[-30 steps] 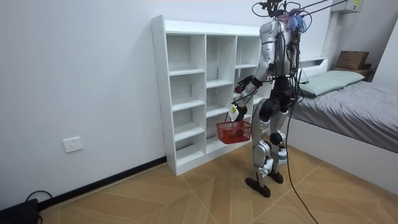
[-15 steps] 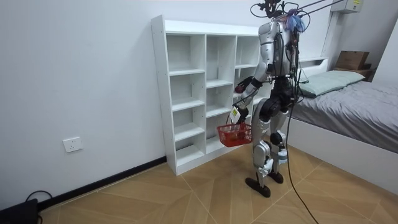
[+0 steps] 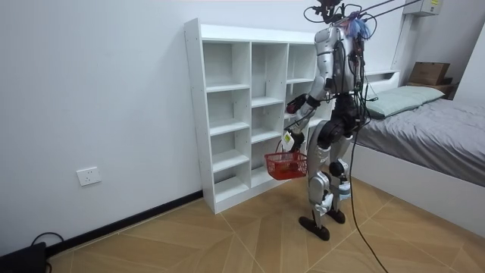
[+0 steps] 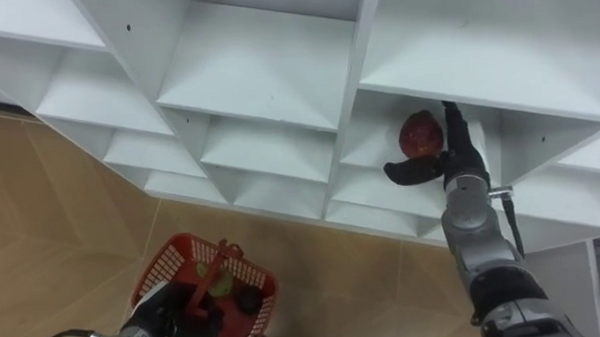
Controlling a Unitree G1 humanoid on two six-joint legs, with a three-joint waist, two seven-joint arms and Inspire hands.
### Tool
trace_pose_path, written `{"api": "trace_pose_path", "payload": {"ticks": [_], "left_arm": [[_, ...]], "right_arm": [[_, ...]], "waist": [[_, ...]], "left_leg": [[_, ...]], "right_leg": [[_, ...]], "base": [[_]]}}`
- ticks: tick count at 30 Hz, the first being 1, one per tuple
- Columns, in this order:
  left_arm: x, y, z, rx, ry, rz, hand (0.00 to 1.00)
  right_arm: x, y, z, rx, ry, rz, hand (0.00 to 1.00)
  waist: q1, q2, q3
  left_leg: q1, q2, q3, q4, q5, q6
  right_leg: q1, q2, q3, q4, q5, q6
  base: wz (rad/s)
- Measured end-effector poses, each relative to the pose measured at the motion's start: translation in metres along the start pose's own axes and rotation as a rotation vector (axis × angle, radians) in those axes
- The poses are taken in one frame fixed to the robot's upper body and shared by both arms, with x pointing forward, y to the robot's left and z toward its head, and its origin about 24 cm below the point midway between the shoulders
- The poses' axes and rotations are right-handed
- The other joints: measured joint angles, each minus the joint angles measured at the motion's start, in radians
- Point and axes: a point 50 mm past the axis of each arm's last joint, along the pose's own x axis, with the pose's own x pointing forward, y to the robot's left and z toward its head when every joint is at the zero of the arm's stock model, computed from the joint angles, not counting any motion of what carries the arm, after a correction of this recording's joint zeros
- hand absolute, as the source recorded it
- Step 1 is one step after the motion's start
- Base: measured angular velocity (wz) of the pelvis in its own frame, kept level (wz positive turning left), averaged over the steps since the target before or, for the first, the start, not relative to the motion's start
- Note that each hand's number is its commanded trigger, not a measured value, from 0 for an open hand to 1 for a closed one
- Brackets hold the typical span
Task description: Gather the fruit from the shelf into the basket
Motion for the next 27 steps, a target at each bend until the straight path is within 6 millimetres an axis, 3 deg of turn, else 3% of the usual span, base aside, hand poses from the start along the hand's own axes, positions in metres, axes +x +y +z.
{"api": "trace_pose_path", "payload": {"ticks": [18,19,20,21,24,25,27], "left_arm": [[0.001,-0.001,0.006,-0.001,-0.024,-0.006,1.0],[0.001,-0.001,0.006,-0.002,-0.024,-0.008,1.0],[0.001,-0.001,0.006,-0.004,-0.024,-0.01,1.0],[0.001,-0.001,0.006,-0.005,-0.024,-0.011,1.0],[0.001,-0.002,0.006,-0.005,-0.024,-0.017,1.0],[0.001,-0.002,0.006,-0.005,-0.024,-0.018,1.0],[0.001,-0.003,0.006,0.0,-0.024,-0.024,1.0]], "right_arm": [[0.004,0.0,0.01,-0.022,-0.032,0.001,0.0],[0.004,0.0,0.01,-0.022,-0.032,0.001,0.04],[0.004,0.0,0.01,-0.023,-0.032,0.002,0.17],[0.004,0.0,0.01,-0.023,-0.031,0.007,0.47],[0.004,0.0,0.01,-0.022,-0.031,0.007,0.86],[0.004,0.0,0.01,-0.022,-0.032,0.006,0.96],[0.005,-0.003,0.011,-0.024,-0.035,-0.008,1.0]], "waist": [[0.007,0.011,0.0],[0.007,0.012,-0.0002],[0.007,0.013,-0.0002],[0.007,0.014,-0.0002],[0.007,0.014,-0.0001],[0.007,0.014,-0.0001],[0.006,0.014,-0.0001]], "left_leg": [[-0.01,-0.001,0.001,0.0,0.003,0.0],[-0.01,-0.001,0.001,0.0,0.003,0.0],[-0.01,-0.001,0.001,0.0,0.004,0.0],[-0.01,-0.001,0.001,0.0,0.004,0.0],[-0.01,-0.001,0.002,0.0,0.004,0.0],[-0.01,-0.001,0.002,-0.001,0.004,0.0],[-0.009,-0.001,0.004,-0.001,0.004,0.0]], "right_leg": [[-0.011,-0.002,0.0,0.003,0.0,-0.001],[-0.011,-0.002,0.0,0.003,0.0,-0.001],[-0.011,-0.002,0.0,0.003,0.0,-0.001],[-0.011,-0.002,0.0,0.003,0.0,-0.001],[-0.011,-0.002,0.0,0.004,0.0,-0.001],[-0.011,-0.002,0.0,0.004,0.0,-0.001],[-0.011,-0.002,0.0,0.005,0.0,-0.001]], "base": [[0.0],[0.0],[0.0],[0.0],[0.0],[0.0],[0.0]]}}
